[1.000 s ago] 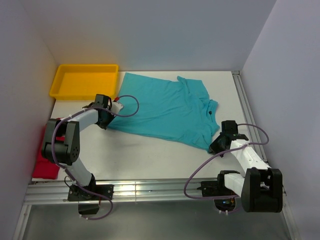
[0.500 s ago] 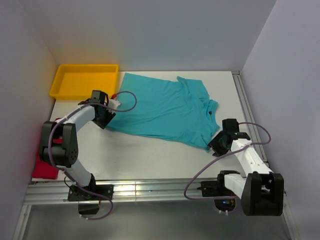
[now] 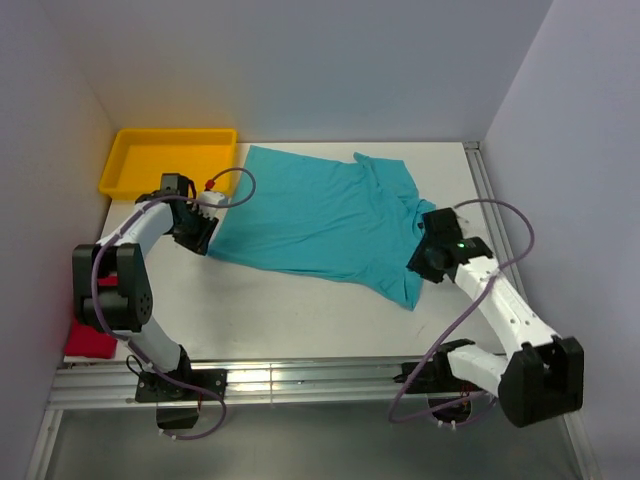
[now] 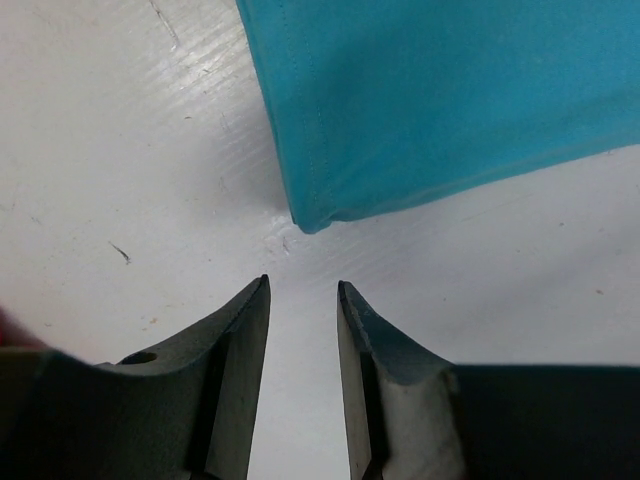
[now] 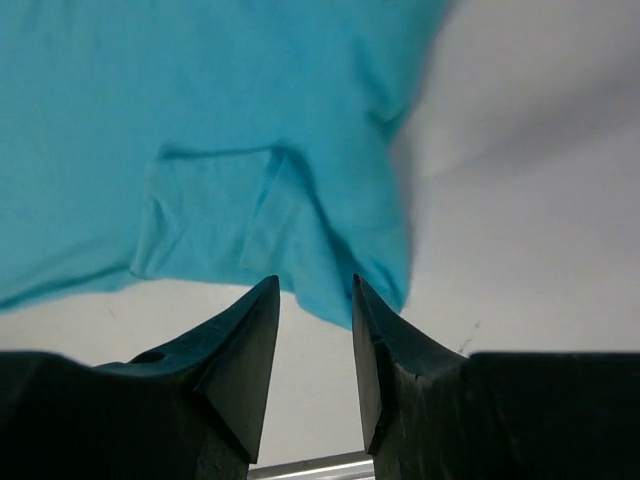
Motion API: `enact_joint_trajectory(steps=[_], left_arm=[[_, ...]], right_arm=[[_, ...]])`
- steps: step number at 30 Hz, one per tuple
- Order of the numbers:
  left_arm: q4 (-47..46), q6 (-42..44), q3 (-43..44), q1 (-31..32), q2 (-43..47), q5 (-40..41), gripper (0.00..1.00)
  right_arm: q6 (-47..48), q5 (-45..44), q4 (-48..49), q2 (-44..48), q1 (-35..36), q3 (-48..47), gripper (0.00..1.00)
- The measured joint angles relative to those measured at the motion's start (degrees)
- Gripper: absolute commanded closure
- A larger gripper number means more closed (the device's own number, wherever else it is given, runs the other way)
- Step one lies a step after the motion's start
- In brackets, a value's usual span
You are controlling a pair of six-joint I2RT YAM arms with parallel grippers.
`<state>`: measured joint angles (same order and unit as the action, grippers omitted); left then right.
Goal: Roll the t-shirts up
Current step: Flatten the tshirt
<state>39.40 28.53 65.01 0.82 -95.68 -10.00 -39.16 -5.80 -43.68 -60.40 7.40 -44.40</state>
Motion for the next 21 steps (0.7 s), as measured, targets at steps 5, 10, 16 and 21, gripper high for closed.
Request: enact_joint_trajectory(steps=[5,10,16,21], left_arm=[[1.4,-0.79,1.27,-0.72,-0.13,-1.75,0.61],[4.0,-0.96,3.85,-0.72,-0.17,-3.26,0.58],[4.85,-3.17,13.44,0.35,-0.39,-9.64,0.53],[-0.66,-7.85,15.56,7.91,-0.15,-11.54,0.52]], right_arm=[[-0.83,-5.73,0.72,-7.76,15.93,-1.51,0.62],[-1.14,-9.62,1.16,-13.31,21.35,-1.53,0.63],[-2.51,-11.76,3.21,-17.81,23.8,-1.53,0.62],[-4.17,-12.24,5.18,-19.56,26.03,-1.53,0.61]])
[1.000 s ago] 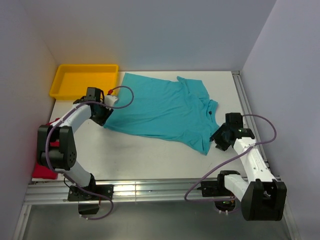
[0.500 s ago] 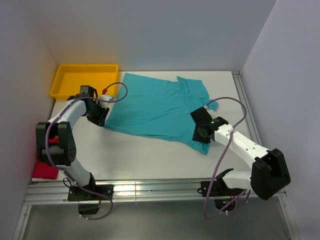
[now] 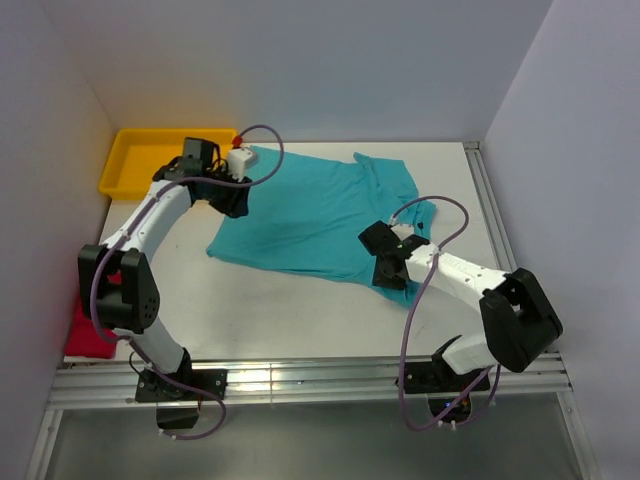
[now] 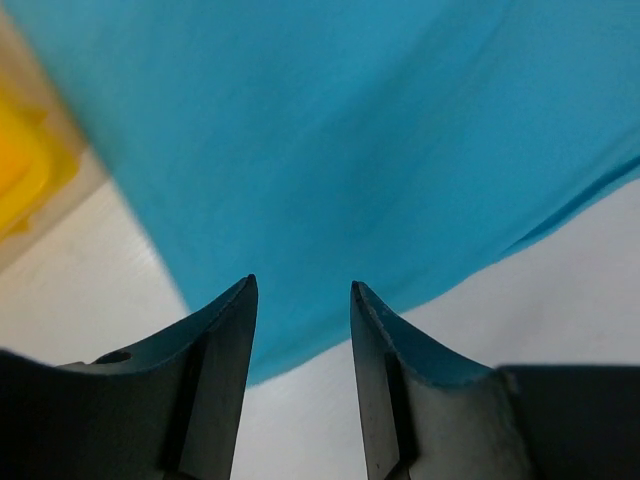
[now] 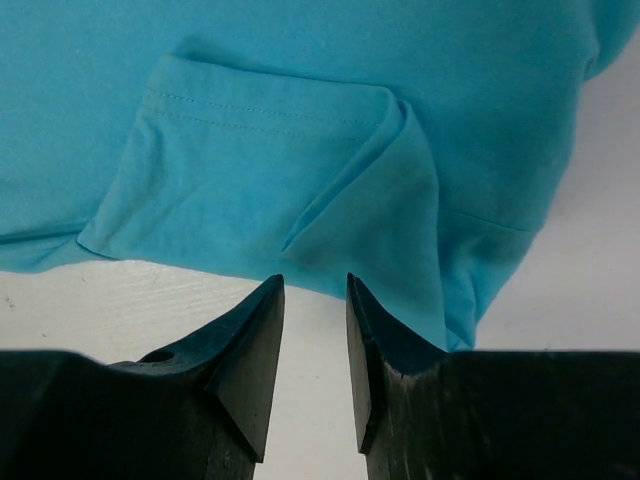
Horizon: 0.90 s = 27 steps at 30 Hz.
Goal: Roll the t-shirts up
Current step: Flatten the tshirt
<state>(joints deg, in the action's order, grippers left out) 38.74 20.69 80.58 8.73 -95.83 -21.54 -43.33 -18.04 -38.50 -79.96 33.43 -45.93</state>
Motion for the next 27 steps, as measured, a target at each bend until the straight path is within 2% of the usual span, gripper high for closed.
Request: enact_joint_trajectory(steps=[5,12,15,16,19,21,27], left_arm=[[-4.5,-6.23,5.29,7.76,-4.22,-2.97,0.54],[-6.01,-8.98,6.78,8.11,-7.28,-3.54,0.55],[-6.45,-8.96,5.95,7.8,-7.17,-3.1,0.55],[-6.54,-8.92,5.51,7.8,-7.15,-2.97,0.55],[-6.54,-8.37,3.96,7.8,-6.97,-2.45,0.55],[-6.4,-7.96,2.82,7.8,-6.62,-1.79,0.56],[-6.27,-6.4,-0.9,7.8,-3.69,1.27,0.56]], right_arm=[[-1.25,-0.35,1.66,-2.1,1.31,0.02,0.61],[-2.1,-1.29,2.89,-5.46,1.57,0.02,0.6],[-2.23,-1.97,2.95,-6.29,1.57,0.02,0.72],[-2.36,-2.19,2.95,-6.38,1.57,0.02,0.84],[-2.95,-3.13,2.69,-6.23,1.57,-0.07,0.96],[-3.17,-3.91,1.88,-5.86,1.57,-0.46,1.0],[-3.32,-6.23,-1.64,-2.64,1.57,-3.72,1.0]])
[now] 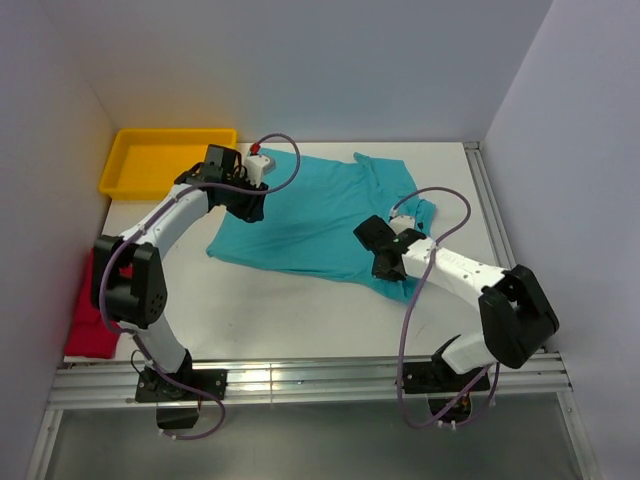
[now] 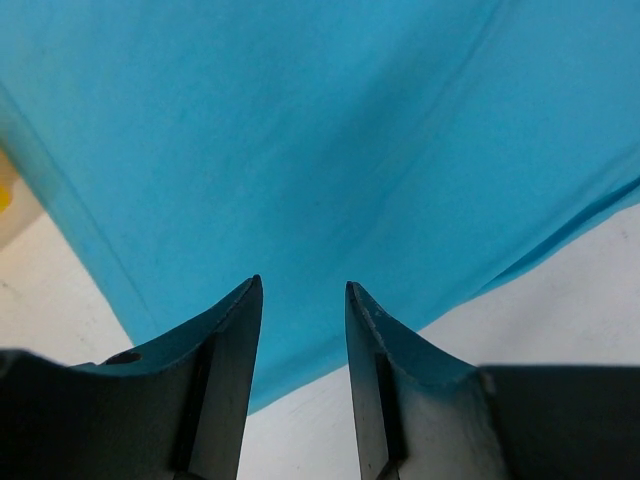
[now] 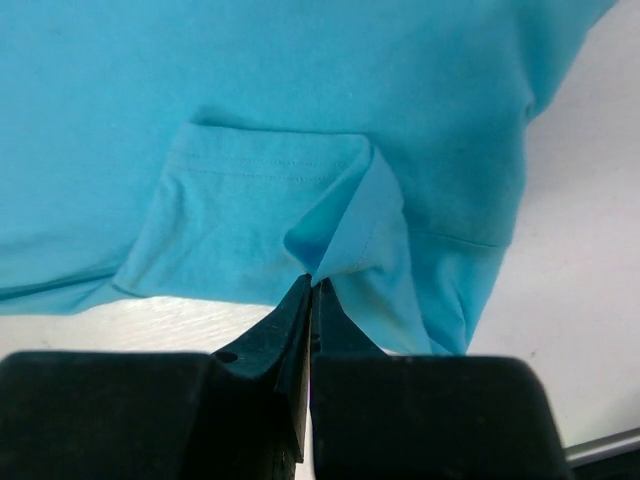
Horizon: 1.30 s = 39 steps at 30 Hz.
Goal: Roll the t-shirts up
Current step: Flatten the tshirt
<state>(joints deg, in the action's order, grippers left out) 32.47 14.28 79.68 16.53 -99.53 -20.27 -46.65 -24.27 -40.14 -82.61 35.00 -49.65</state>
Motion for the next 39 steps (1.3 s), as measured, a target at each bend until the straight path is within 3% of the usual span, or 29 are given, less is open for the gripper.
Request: enact_joint_trajectory(steps=[6,13,18,24,33,39], left_arm=[[1.88,1.03,-2.43,-2.05,1.53,3.98,0.55],[5.55,6.14,-11.34,-13.0,7.02,5.18,0.54],[8.07,11.85,-16.61,-16.94,10.23,3.8,0.51],[4.48,20.37,-24.48,-22.21,15.15,-0.17,0.52],[-4.76,20.81,-27.02,-22.69,13.05,-4.35,0.53],[-7.02,18.99,-25.7,-22.67,6.16,-5.03,0.55]], right_arm=[[0.24,-1.38,-2.86,4.24,-0.39,-2.51,1.0],[1.2,-1.64,-4.44,5.29,-2.19,-2.6,1.0],[1.86,-1.64,-4.68,7.04,-3.63,-2.6,1.0],[3.26,-1.36,-4.59,8.94,-6.08,-2.58,1.0],[4.59,-0.81,-4.35,9.51,-8.26,-2.51,1.0],[5.22,-0.44,-4.02,9.88,-9.05,-2.49,1.0]])
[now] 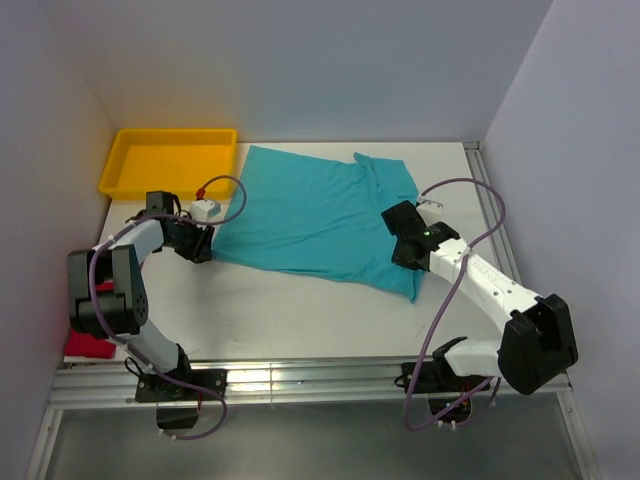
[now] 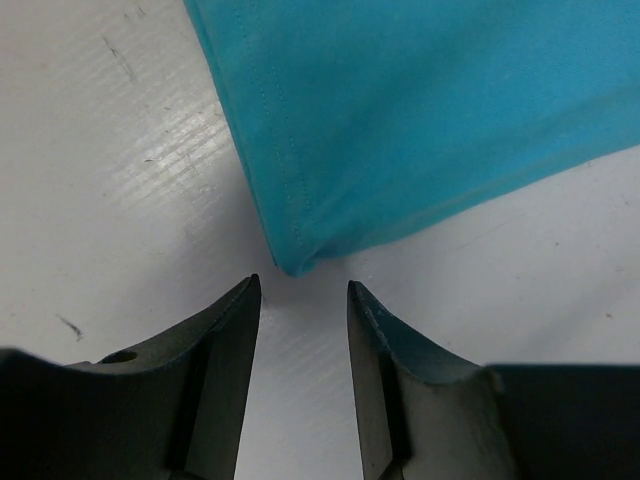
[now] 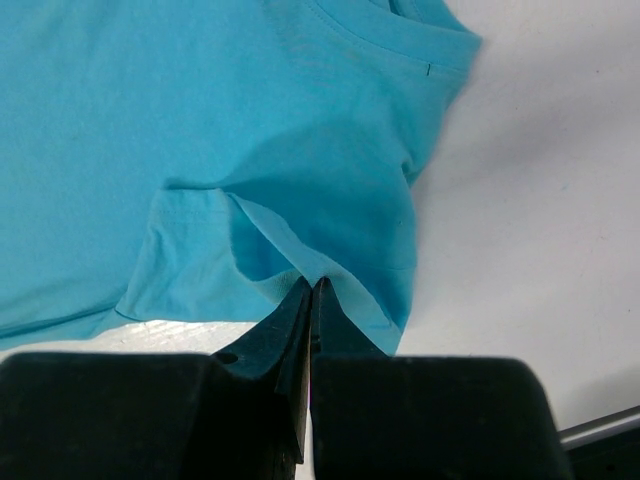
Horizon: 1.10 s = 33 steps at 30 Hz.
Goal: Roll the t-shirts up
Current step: Flatten the tshirt, then fold the tshirt
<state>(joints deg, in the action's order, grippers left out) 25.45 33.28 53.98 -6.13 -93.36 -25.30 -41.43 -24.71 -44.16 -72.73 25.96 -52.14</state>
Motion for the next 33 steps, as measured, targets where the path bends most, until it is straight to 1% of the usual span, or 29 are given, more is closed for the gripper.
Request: enact_joint_trajectory(steps=[3,9,17,21,23,24,25,26,27,31,33], left_arm=[[-0.28,-0.92,0.33,-0.02,-2.14,-0.17,0.55],[-2.14,-2.56,0.37,0.0,-2.21,-0.35,0.56],[-3.32,-4.04,0.83,0.0,-3.91,-0.46,0.6],[-3.43,-4.24,1.01,0.11,-4.04,-0.63,0.64],[-3.45,-4.5,1.03,0.33,-4.15,-0.66,0.69],[-3.48,-4.57,1.03,0.35,-4.22,-0.79,0.75],[-3.48,-4.68,1.05,0.39,-4.35,-0.85,0.79],[-3.48,-4.76,1.11,0.48,-4.46,-0.98,0.81],[-3.43,-4.9,1.29,0.5,-4.63,-1.11,0.87],[-3.3,-5.11,1.44,0.61,-4.85,-1.53,0.97],[-3.19,-5.03,1.44,0.7,-4.85,-1.66,1.0]], right_arm=[[0.42,0.15,0.0,0.39,-0.37,0.0,1.0],[0.9,0.37,0.07,0.81,-1.14,0.0,1.0],[1.92,0.42,0.44,1.27,-1.97,0.02,1.0],[2.36,0.44,0.55,1.88,-2.67,0.04,1.0],[2.47,0.48,0.66,2.14,-3.08,0.09,1.0],[2.56,0.48,0.72,2.23,-3.23,0.11,1.0],[2.6,0.55,0.81,2.32,-3.37,0.11,1.0],[2.69,0.57,0.9,2.4,-3.48,0.15,1.0],[2.78,0.59,0.92,2.51,-3.52,0.2,1.0],[3.06,0.7,0.94,3.15,-3.74,0.22,1.0],[3.28,0.76,0.94,3.65,-3.74,0.22,1.0]])
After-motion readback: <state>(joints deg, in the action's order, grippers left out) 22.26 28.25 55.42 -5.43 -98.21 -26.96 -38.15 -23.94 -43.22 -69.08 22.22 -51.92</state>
